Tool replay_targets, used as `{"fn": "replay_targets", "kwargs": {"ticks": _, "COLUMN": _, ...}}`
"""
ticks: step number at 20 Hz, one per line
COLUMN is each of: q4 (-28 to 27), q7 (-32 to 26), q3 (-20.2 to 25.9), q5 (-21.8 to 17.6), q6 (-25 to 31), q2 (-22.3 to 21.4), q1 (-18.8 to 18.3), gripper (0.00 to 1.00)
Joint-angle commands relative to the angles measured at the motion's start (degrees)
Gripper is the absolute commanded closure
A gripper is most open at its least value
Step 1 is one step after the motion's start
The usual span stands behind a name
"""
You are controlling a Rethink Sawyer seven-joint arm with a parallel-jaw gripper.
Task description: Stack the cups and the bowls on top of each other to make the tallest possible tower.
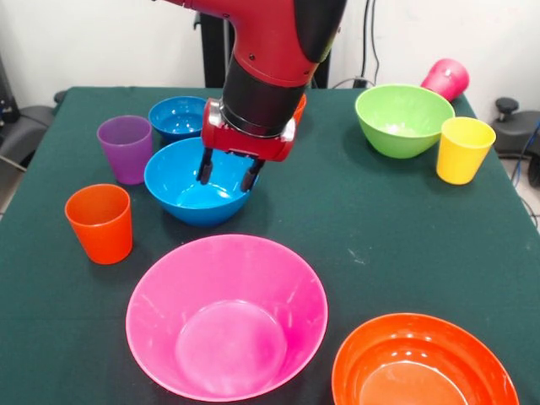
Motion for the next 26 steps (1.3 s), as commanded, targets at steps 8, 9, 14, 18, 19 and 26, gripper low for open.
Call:
{"fn": "replay_targets", "kwargs": {"ticks": 8, "q4": 6.98, "q7": -7.17, "q3": 10.55, "q5": 1.51, "q6": 5.00, "q2": -4.50, "q1": -7.89, "gripper": 0.00}}
{"fn": "replay_targets", "kwargs": {"ticks": 9, "q4": 7.19, "q7": -7.08, "q3": 10.54, "q5": 1.19, "q6": 5.32, "q2": -4.80, "q1": -7.82, "gripper": 0.00}}
{"fn": "replay_targets", "kwargs": {"ticks": 14, "q4": 7.74, "q7": -5.77, "q3": 10.18, "q5": 0.48, "q6": 5.85, "q2": -5.67, "q1": -7.19, "gripper": 0.00}}
{"fn": "replay_targets", "kwargs": {"ticks": 18, "q4": 7.91, "q7": -5.80, "q3": 10.25, "q5": 0.23, "q6": 5.43, "q2": -5.63, "q1": -7.48, "gripper": 0.00}}
{"fn": "replay_targets", "kwargs": {"ticks": 19, "q4": 8.04, "q7": -5.85, "q3": 10.33, "q5": 0.20, "q6": 5.23, "q2": -5.60, "q1": -7.64, "gripper": 0.00}}
{"fn": "replay_targets", "kwargs": {"ticks": 26, "q4": 8.48, "q7": -5.50, "q3": 10.07, "q5": -0.30, "q6": 4.68, "q2": -5.82, "q1": -7.66, "gripper": 0.00}}
